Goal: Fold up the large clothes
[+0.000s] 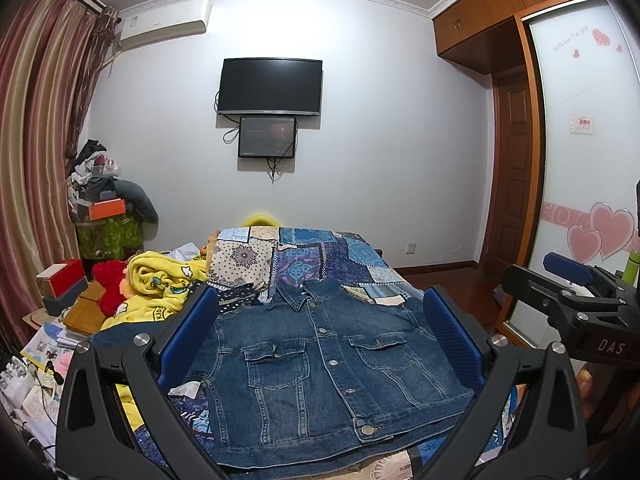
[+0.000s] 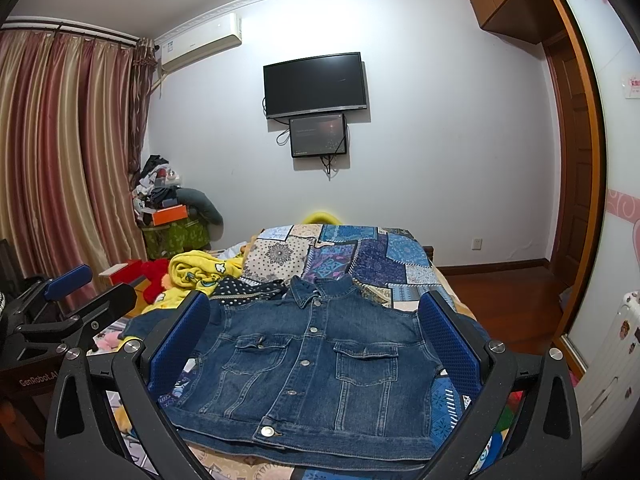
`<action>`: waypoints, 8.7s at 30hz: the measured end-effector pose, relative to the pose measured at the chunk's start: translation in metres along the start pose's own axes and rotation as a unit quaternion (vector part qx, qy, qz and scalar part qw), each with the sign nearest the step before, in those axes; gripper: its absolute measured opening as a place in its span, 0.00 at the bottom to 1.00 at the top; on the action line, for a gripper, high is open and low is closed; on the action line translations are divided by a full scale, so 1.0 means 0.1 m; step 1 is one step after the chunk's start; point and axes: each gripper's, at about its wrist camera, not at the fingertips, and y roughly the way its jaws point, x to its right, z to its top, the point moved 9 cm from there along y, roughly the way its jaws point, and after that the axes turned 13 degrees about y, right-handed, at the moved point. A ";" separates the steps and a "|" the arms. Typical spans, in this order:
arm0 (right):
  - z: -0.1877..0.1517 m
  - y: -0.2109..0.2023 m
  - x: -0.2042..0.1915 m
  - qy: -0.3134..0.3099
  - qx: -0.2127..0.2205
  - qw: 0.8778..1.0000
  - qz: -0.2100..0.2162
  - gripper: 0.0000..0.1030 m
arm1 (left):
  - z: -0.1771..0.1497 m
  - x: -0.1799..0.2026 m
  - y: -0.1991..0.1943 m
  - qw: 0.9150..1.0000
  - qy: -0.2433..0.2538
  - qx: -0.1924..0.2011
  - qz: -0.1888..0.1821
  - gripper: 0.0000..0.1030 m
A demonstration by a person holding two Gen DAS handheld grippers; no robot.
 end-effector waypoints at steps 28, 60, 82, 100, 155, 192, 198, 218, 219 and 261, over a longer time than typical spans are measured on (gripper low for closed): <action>-0.21 0.65 -0.08 -0.022 -0.062 0.998 -0.014 1.00 | -0.31 -0.44 0.62 0.998 -0.040 -0.053 0.016 1.00; -1.41 2.98 0.18 -0.038 -0.337 0.938 -0.068 1.00 | -3.06 -2.86 2.26 0.899 -0.271 -0.343 0.042 1.00; -1.59 3.09 0.35 0.013 -0.397 0.914 -0.080 1.00 | -3.80 -3.31 2.72 0.837 -0.408 -0.364 0.000 0.35; -1.39 2.78 0.56 0.048 -0.391 0.917 -0.069 1.00 | -1.92 -2.76 2.95 0.944 -0.096 -0.308 0.072 0.12; -1.51 2.58 0.45 -0.014 -0.382 0.921 -0.074 1.00 | -3.58 -2.92 3.04 0.796 -0.521 -0.301 0.063 0.37; -0.97 2.13 1.51 0.100 -0.306 0.942 -0.098 1.00 | -0.02 0.02 3.88 0.979 -0.026 -0.168 -0.114 0.14; -0.94 2.01 1.80 0.108 -0.303 0.939 -0.123 1.00 | -0.79 1.16 4.12 0.939 0.012 -0.271 -0.210 0.14; -1.02 2.21 1.92 0.146 -0.338 0.925 -0.090 1.00 | -1.00 0.73 3.61 0.919 0.029 -0.308 -0.243 0.71; -1.03 2.27 1.89 0.147 -0.346 0.923 -0.081 1.00 | -1.04 0.57 3.60 0.924 0.033 -0.311 -0.221 0.72; -0.30 3.06 1.52 0.109 -0.323 0.940 0.010 0.08 | -2.42 -1.05 3.26 0.908 -0.060 -0.412 -0.042 0.74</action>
